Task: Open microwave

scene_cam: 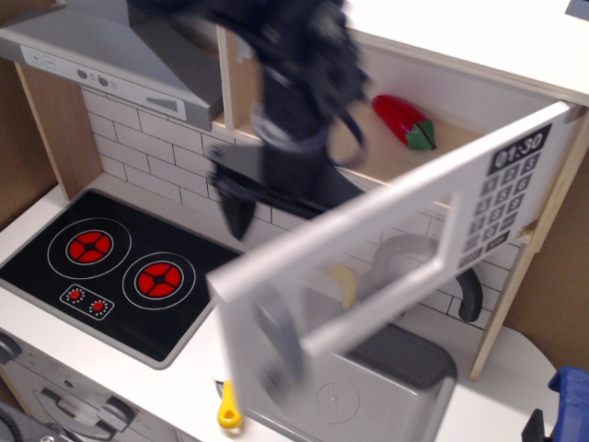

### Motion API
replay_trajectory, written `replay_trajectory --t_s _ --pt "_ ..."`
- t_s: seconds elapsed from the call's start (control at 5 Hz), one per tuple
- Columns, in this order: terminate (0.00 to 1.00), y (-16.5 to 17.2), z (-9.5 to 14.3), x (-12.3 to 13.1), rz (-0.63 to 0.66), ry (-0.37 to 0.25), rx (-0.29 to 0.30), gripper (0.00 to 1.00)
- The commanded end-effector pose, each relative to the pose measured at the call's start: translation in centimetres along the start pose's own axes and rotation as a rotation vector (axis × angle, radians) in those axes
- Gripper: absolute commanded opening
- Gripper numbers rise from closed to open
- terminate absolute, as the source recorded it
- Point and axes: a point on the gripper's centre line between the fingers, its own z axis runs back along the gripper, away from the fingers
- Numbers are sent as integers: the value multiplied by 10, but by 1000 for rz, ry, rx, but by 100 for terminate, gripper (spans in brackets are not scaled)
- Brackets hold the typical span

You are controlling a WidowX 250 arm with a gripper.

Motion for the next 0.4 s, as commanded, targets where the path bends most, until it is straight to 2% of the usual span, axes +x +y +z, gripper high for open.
replay_trajectory --t_s 0.0,0.2 --pt "0 -14 21 -13 -34 -8 41 100" --pt "100 -14 21 -13 -34 -8 41 100"
